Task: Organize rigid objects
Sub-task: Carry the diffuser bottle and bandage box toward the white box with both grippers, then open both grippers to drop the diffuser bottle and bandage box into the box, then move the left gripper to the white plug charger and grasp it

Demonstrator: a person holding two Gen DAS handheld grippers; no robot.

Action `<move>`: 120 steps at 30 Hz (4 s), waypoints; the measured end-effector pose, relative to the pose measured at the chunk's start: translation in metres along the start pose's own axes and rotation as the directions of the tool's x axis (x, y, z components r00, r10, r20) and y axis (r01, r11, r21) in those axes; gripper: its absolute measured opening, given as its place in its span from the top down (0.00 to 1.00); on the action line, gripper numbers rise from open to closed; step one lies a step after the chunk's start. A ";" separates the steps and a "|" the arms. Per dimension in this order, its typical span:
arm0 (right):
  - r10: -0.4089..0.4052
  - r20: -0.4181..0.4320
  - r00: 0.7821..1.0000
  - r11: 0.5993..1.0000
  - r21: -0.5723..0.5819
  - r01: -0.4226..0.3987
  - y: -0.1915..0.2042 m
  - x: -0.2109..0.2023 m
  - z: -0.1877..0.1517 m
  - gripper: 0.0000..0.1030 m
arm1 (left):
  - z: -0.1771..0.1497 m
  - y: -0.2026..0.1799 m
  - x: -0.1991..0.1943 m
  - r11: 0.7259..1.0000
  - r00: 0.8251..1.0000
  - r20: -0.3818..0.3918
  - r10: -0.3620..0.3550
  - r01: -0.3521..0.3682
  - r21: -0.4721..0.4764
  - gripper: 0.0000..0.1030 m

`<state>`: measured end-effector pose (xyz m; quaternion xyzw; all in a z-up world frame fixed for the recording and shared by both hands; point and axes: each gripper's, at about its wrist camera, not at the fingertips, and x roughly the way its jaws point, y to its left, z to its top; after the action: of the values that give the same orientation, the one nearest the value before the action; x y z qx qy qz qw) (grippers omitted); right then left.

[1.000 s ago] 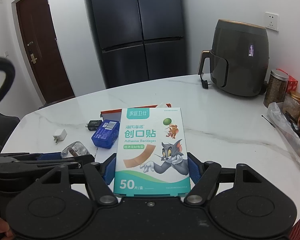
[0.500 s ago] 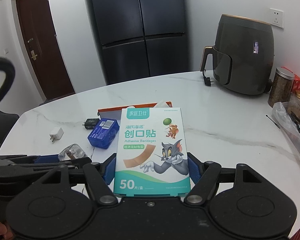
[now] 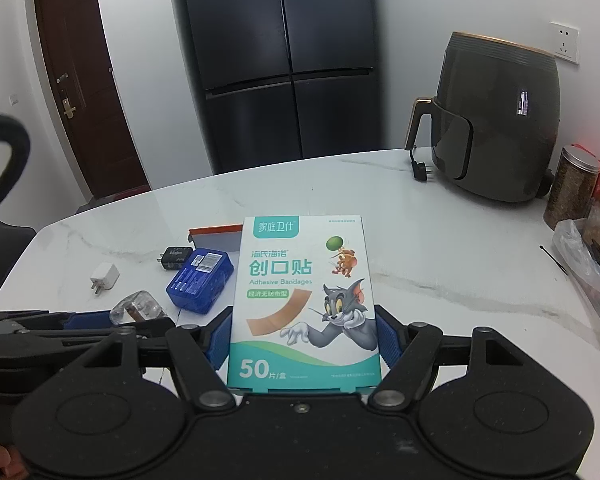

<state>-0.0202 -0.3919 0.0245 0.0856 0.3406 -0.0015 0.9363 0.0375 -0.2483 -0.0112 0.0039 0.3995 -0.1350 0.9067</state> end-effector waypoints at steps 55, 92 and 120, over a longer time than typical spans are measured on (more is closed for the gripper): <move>-0.011 -0.101 0.995 0.999 0.032 0.015 -0.012 0.065 0.001 0.18 | 0.058 0.009 0.088 0.999 0.997 -0.068 -0.025 0.027 0.026 0.50; 0.133 -0.079 0.988 0.987 -0.076 -0.139 0.129 0.074 0.001 0.18 | 0.031 0.199 0.053 0.956 0.972 -0.047 0.231 -0.236 -0.175 0.18; 0.084 -0.109 0.990 0.995 -0.045 -0.089 0.212 0.227 0.039 0.18 | 0.021 0.270 0.108 0.984 0.988 -0.078 0.134 -0.142 -0.105 0.59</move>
<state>0.1921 -0.1767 -0.0567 0.0767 0.3863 0.0523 0.9177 0.1894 -0.0170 -0.1021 -0.0134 0.4371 -0.0493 0.8980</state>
